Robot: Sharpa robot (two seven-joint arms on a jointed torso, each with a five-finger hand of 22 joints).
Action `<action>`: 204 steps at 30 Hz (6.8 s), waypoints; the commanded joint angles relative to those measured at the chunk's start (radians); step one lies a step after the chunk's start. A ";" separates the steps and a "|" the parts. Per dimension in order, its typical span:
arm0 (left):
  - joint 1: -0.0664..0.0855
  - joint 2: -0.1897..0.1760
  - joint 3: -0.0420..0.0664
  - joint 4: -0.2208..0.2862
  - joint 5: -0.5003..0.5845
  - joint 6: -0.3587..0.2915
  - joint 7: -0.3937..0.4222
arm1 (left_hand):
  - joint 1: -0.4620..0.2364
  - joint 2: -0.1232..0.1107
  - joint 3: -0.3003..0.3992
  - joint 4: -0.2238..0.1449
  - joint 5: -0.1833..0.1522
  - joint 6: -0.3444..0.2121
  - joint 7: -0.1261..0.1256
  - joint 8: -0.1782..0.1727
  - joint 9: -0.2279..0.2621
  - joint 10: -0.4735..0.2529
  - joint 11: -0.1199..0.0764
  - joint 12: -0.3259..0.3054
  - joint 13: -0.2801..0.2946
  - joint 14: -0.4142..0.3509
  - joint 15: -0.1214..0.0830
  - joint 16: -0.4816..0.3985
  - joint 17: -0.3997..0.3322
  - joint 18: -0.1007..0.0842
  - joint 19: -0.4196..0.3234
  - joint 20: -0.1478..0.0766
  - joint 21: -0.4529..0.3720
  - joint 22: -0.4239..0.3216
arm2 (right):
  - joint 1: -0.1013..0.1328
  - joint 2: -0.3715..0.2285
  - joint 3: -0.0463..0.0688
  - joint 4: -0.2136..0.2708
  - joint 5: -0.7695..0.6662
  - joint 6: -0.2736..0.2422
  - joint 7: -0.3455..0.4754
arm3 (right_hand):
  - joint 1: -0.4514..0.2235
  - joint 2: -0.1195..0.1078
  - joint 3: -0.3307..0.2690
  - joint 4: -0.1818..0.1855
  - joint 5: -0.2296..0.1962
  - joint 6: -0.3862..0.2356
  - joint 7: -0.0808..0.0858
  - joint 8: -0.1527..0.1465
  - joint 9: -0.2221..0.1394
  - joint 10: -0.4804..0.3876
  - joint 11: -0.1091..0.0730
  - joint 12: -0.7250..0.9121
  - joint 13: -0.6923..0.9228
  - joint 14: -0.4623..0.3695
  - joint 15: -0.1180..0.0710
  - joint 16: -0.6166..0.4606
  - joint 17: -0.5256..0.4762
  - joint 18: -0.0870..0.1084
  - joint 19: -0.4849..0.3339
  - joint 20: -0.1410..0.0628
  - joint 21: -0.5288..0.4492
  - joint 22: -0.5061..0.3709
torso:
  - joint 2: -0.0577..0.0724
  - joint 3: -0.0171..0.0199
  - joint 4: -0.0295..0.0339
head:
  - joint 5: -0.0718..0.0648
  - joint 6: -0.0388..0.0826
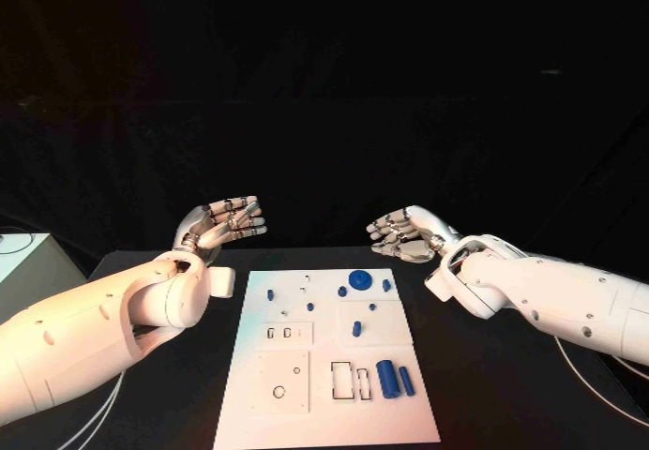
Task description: Assemble the parts on the task board
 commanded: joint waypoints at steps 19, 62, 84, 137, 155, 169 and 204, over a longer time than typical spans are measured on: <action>-0.005 -0.098 0.025 0.200 -0.023 0.080 -0.002 | -0.010 -0.022 0.063 -0.014 -0.005 0.097 0.045 0.031 0.010 0.121 -0.039 0.014 0.002 0.119 -0.052 0.173 0.124 0.011 0.132 -0.057 0.093 0.029 | 0.007 0.085 0.001 -0.025 -0.707 0.143 -0.395 | -0.057 -0.110 0.140 0.073 0.000 0.132 -0.048 -0.023 0.008 0.182 -0.078 -0.010 0.004 0.351 -0.107 0.860 0.629 -0.084 0.391 -0.100 1.019 1.005 | 0.094 -0.0191 0.0419 | -0.028 -0.009; -0.012 -0.083 0.028 0.204 -0.030 0.088 -0.012 | -0.012 -0.022 0.077 -0.018 -0.004 0.100 0.048 0.032 0.010 0.122 -0.036 0.008 0.001 0.086 -0.048 0.192 0.142 0.008 0.118 -0.056 0.094 0.029 | -0.004 0.131 0.001 -0.009 -0.824 0.178 -0.486 | -0.072 -0.134 0.116 0.112 -0.004 0.109 -0.052 -0.033 0.016 0.155 -0.077 -0.005 0.008 0.357 -0.103 1.023 0.773 -0.079 0.387 -0.090 1.034 1.017 | 0.148 -0.0333 0.0599 | -0.048 -0.018; -0.012 -0.083 0.029 0.197 -0.033 0.072 -0.028 | 0.010 -0.018 0.116 -0.047 -0.003 0.101 0.051 0.030 0.008 0.122 -0.035 -0.001 -0.001 0.061 -0.047 0.217 0.162 0.008 0.111 -0.057 0.105 0.034 | -0.008 0.131 0.001 0.007 -0.767 0.051 -0.475 | -0.090 -0.099 0.130 0.168 0.097 0.180 -0.069 0.020 0.059 0.243 -0.097 -0.001 0.016 0.350 -0.119 1.075 0.798 -0.085 0.400 -0.107 1.051 1.050 | 0.159 -0.0341 0.0602 | -0.051 -0.014; -0.011 -0.093 0.045 0.216 -0.036 0.078 -0.034 | 0.014 -0.019 0.138 -0.063 -0.003 0.102 0.051 0.030 0.007 0.124 -0.034 -0.005 -0.001 0.052 -0.047 0.229 0.170 0.007 0.107 -0.059 0.115 0.039 | -0.005 0.306 0.008 -0.111 -0.903 -0.078 -0.581 | -0.052 -0.081 0.160 0.141 0.057 0.191 -0.080 0.052 0.103 0.268 -0.107 -0.009 0.017 0.358 -0.127 1.123 0.850 -0.095 0.418 -0.117 1.088 1.106 | 0.187 -0.0507 0.0804 | -0.062 0.015; -0.011 -0.097 0.049 0.221 -0.039 0.079 -0.036 | 0.012 -0.021 0.140 -0.065 -0.004 0.102 0.051 0.030 0.007 0.123 -0.034 -0.006 -0.001 0.051 -0.047 0.231 0.172 0.007 0.106 -0.059 0.117 0.040 | -0.005 0.318 0.008 -0.124 -0.959 -0.049 -0.604 | -0.052 -0.087 0.161 0.138 0.051 0.187 -0.079 0.053 0.106 0.266 -0.107 -0.009 0.016 0.358 -0.127 1.127 0.855 -0.095 0.418 -0.116 1.090 1.110 | 0.193 -0.0530 0.0848 | -0.067 0.015; -0.011 -0.097 0.049 0.221 -0.039 0.077 -0.031 | 0.011 -0.021 0.141 -0.065 -0.004 0.102 0.051 0.030 0.007 0.123 -0.034 -0.006 -0.001 0.050 -0.047 0.232 0.172 0.007 0.105 -0.059 0.117 0.040 | -0.005 0.325 0.008 -0.139 -0.966 -0.042 -0.599 | -0.074 -0.117 0.164 0.146 -0.009 0.144 -0.061 0.033 0.109 0.216 -0.090 -0.012 0.006 0.336 -0.113 1.096 0.790 -0.084 0.391 -0.106 1.043 1.049 | 0.197 -0.0579 0.0923 | -0.069 0.016; -0.012 -0.101 0.049 0.192 -0.037 0.084 -0.030 | 0.008 -0.022 0.144 -0.066 -0.004 0.101 0.052 0.029 0.006 0.123 -0.033 -0.007 -0.001 0.049 -0.047 0.235 0.174 0.007 0.104 -0.059 0.119 0.041 | 0.023 -0.045 0.047 0.182 -0.559 -0.113 -0.450 | 0.096 -0.160 -0.170 0.335 0.029 0.083 -0.080 -0.045 0.107 0.327 -0.128 0.289 0.254 0.358 -0.142 1.151 0.874 -0.081 0.413 -0.133 0.989 1.030 | 0.188 -0.0477 0.0805 | -0.078 0.041</action>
